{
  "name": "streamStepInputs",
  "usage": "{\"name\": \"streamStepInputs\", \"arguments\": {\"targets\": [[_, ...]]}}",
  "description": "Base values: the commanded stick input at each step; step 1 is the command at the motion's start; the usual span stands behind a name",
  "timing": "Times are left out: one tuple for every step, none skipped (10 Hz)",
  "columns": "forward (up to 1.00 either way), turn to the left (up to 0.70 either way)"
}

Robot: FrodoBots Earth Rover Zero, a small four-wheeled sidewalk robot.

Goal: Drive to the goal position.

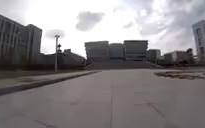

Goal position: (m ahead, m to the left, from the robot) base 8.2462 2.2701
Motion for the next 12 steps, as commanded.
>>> {"name": "streamStepInputs", "arguments": {"targets": [[1.00,0.02],[1.00,-0.15],[1.00,-0.27],[1.00,-0.38],[1.00,-0.16],[1.00,0.01],[1.00,0.02],[1.00,0.02],[1.00,0.02],[1.00,0.02],[1.00,0.02],[1.00,0.02]]}}
